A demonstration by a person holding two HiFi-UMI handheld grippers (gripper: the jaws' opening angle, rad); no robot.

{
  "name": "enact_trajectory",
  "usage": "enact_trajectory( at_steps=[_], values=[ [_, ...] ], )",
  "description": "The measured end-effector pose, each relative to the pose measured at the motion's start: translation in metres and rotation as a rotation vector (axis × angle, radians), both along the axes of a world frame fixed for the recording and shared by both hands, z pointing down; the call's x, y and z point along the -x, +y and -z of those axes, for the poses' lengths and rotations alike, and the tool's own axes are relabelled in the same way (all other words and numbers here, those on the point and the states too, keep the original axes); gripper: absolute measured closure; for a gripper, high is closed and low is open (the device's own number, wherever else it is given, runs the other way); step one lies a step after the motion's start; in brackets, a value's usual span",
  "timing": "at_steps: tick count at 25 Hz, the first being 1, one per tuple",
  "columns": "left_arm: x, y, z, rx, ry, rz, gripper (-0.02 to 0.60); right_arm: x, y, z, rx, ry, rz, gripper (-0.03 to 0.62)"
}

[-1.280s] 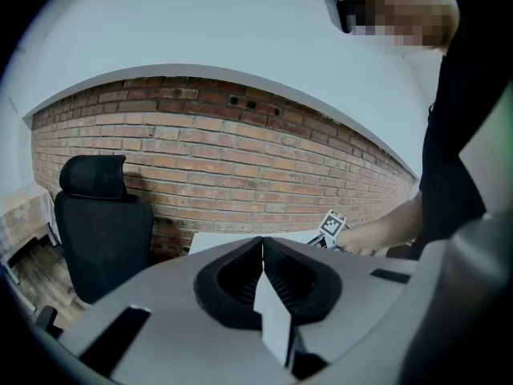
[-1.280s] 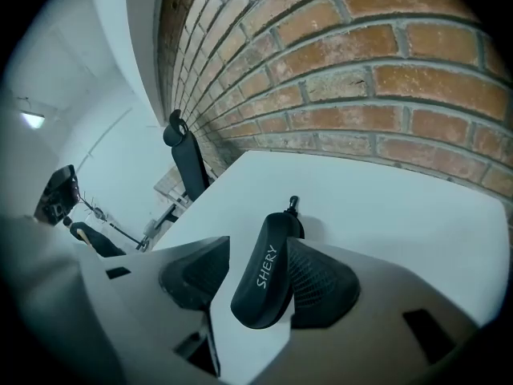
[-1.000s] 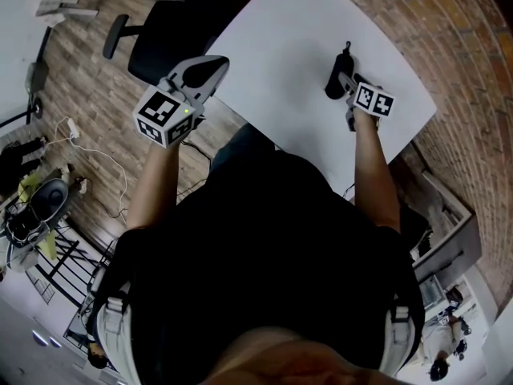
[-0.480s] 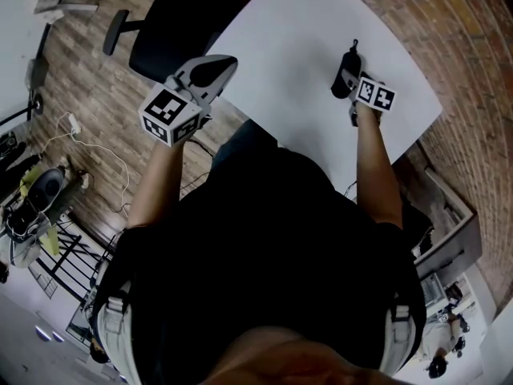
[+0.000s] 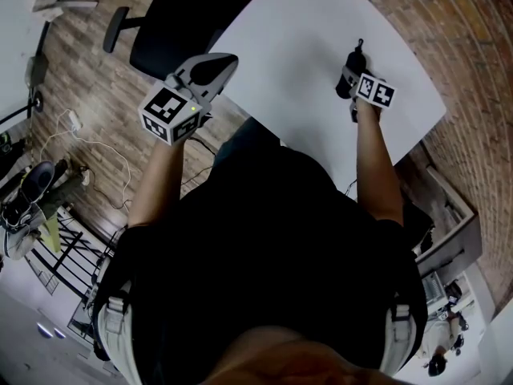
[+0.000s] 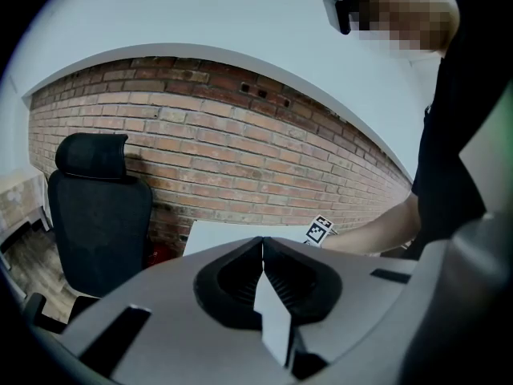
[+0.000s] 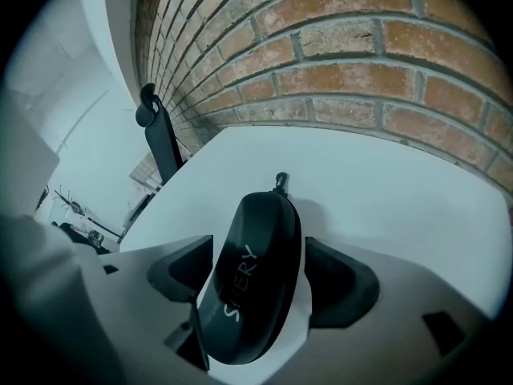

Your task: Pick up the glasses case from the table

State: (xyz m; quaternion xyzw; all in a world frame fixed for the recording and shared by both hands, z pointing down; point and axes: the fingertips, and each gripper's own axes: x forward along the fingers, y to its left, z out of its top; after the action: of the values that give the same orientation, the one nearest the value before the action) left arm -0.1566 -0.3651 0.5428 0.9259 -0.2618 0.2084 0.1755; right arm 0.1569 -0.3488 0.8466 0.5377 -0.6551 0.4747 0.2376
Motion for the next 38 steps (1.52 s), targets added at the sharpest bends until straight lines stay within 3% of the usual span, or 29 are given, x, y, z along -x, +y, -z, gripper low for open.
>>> enact_trajectory(
  at_steps=[29,38],
  values=[
    [0.011,0.0,-0.019,0.047,0.008,-0.007,0.571,0.011,-0.017,-0.019,0.036,0.111,0.001,0.186],
    [0.015,-0.002,-0.024,0.058,0.0,0.003,0.57,0.01,-0.015,-0.026,0.061,0.217,0.014,0.191]
  ],
)
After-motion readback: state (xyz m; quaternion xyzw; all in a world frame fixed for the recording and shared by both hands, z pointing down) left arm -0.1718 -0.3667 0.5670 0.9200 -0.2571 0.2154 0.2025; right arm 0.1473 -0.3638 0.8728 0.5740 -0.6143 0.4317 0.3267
